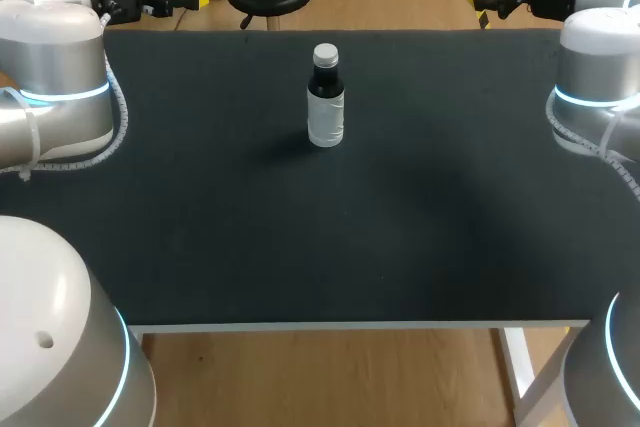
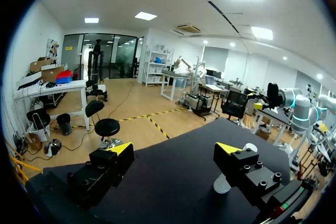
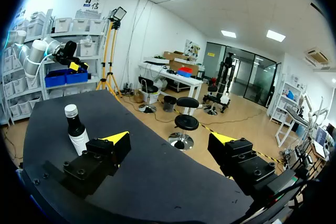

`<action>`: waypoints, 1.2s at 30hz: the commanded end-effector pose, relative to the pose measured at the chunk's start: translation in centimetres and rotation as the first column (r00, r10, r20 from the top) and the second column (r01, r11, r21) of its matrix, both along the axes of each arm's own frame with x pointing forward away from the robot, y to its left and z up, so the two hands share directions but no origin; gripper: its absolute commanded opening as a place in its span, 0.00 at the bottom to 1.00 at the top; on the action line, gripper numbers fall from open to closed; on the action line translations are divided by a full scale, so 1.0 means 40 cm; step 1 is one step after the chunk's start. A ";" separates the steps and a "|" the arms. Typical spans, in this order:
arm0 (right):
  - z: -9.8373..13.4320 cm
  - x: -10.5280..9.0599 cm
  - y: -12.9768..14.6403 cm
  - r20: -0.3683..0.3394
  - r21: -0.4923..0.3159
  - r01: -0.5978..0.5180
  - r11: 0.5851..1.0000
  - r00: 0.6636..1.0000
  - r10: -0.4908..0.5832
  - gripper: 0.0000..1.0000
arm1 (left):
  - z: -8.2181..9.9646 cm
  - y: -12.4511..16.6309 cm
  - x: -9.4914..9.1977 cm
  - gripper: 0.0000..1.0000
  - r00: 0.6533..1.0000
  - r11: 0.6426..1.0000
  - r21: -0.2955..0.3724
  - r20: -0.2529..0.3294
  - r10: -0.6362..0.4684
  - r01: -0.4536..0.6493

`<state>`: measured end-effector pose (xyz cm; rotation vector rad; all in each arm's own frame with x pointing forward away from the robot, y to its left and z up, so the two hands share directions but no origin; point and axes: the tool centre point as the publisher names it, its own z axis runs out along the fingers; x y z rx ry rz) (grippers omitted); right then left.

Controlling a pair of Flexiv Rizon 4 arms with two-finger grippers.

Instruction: Unscrew the bottle cap

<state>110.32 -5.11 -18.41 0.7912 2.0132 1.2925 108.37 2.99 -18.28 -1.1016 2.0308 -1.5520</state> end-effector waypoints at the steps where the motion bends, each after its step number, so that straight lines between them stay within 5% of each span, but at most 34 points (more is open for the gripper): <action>1: 0.000 0.001 0.000 0.000 0.000 0.000 1.000 1.000 0.000 1.00 | 0.001 0.001 0.001 1.00 1.000 1.000 0.000 -0.003 -0.001 0.001; 13: 0.000 0.001 0.000 0.000 0.000 0.000 1.000 1.000 0.000 1.00 | 0.001 0.001 0.001 1.00 1.000 1.000 0.000 -0.003 -0.001 0.001; 19: 0.000 0.001 0.000 0.000 0.000 0.000 1.000 1.000 0.000 1.00 | -0.016 -0.039 -0.003 1.00 0.964 0.963 -0.087 0.098 -0.247 0.256; 25: 0.000 0.001 0.000 0.000 0.000 0.000 1.000 1.000 0.000 1.00 | -0.046 -0.091 -0.014 1.00 0.853 0.863 -0.080 0.221 -0.473 0.499; 29: 0.000 0.001 0.000 0.000 0.000 0.000 1.000 1.000 0.000 1.00 | -0.071 -0.117 -0.027 1.00 0.740 0.762 -0.073 0.316 -0.594 0.643; 36: 0.000 0.001 0.000 0.000 0.000 0.000 1.000 1.000 0.000 1.00 | -0.124 -0.162 -0.049 1.00 0.607 0.628 -0.085 0.385 -0.695 0.773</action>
